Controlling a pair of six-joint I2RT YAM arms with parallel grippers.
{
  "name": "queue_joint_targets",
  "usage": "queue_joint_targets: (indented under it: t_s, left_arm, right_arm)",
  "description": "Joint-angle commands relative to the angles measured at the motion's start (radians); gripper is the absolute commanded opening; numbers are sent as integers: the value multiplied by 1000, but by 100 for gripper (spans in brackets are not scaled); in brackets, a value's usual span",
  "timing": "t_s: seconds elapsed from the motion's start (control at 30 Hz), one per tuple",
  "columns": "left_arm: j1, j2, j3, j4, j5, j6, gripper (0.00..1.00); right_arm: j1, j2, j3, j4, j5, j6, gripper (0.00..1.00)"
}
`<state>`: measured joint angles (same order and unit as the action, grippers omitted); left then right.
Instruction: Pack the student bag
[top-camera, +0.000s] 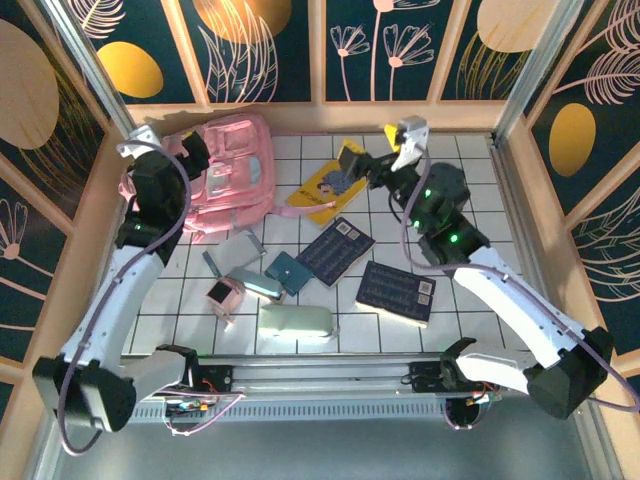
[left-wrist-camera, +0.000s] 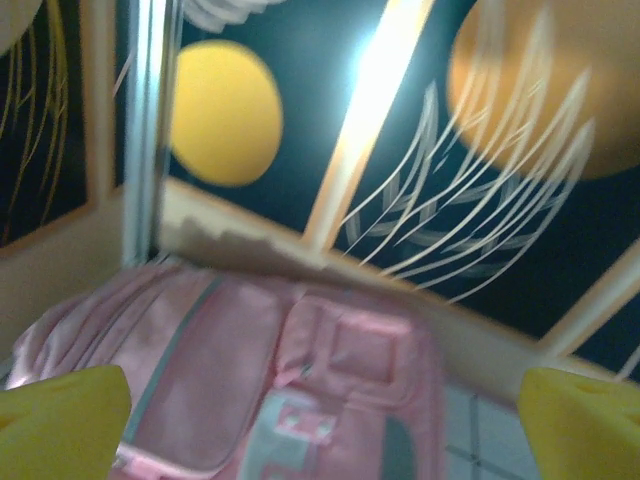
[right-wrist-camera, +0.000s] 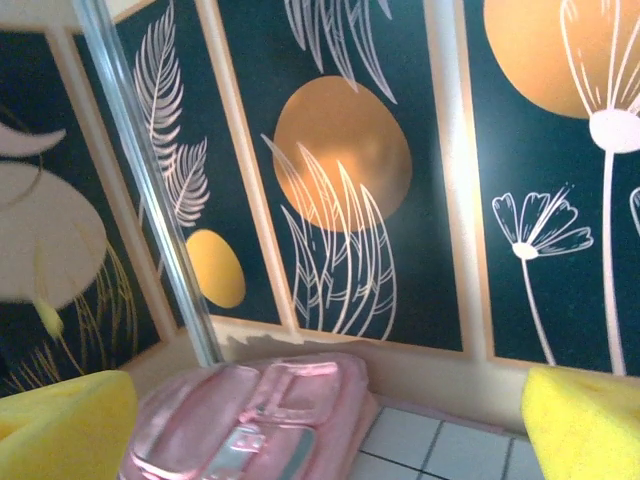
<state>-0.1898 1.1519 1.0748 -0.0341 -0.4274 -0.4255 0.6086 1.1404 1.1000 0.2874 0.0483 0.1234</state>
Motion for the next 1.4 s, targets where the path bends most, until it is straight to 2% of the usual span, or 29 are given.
queue_joint_targets:
  t_s: [0.0, 0.07, 0.13, 0.23, 0.3, 0.4, 0.6, 0.77, 0.9, 1.0, 1.07, 1.2, 1.23, 1.37]
  left_arm:
    - [17, 87, 38, -113, -121, -9, 99]
    - [56, 193, 103, -132, -86, 28, 99]
    - [113, 348, 230, -246, -61, 10, 99]
    - [185, 526, 368, -341, -37, 10, 99]
    - [222, 648, 452, -396, -13, 14, 99]
    - [262, 786, 566, -457, -1, 22, 99]
    - [280, 982, 710, -509, -30, 73, 99]
    - [308, 1091, 768, -530, -45, 77, 98]
    - [351, 1118, 775, -550, -99, 63, 90]
    - [391, 1104, 754, -541, -59, 41, 75]
    - [404, 1096, 734, -519, -2, 42, 59]
    - [408, 1098, 714, -500, 85, 27, 3]
    - [409, 1100, 716, -500, 105, 16, 0]
    - [408, 1044, 682, -463, 230, -58, 0]
  right_arm:
    - [-123, 41, 36, -154, -180, 223, 99]
    - [-137, 88, 80, -215, -190, 249, 98]
    - [-121, 165, 160, -349, -218, 220, 99]
    - [-9, 173, 94, -306, -4, 205, 99]
    - [15, 173, 65, -303, -26, 132, 99]
    - [-11, 160, 13, -301, -103, 103, 99]
    - [-6, 119, -20, -278, -97, 99, 99]
    - [10, 115, -18, -291, -72, 92, 99]
    - [31, 115, -26, -287, -50, 75, 98]
    - [40, 129, -29, -285, -58, 77, 96]
    - [43, 147, -24, -284, -67, 79, 92]
    - [43, 197, 10, -302, -99, 97, 81]
    - [43, 213, 24, -313, -111, 102, 79]
    - [43, 268, 72, -352, -133, 131, 75]
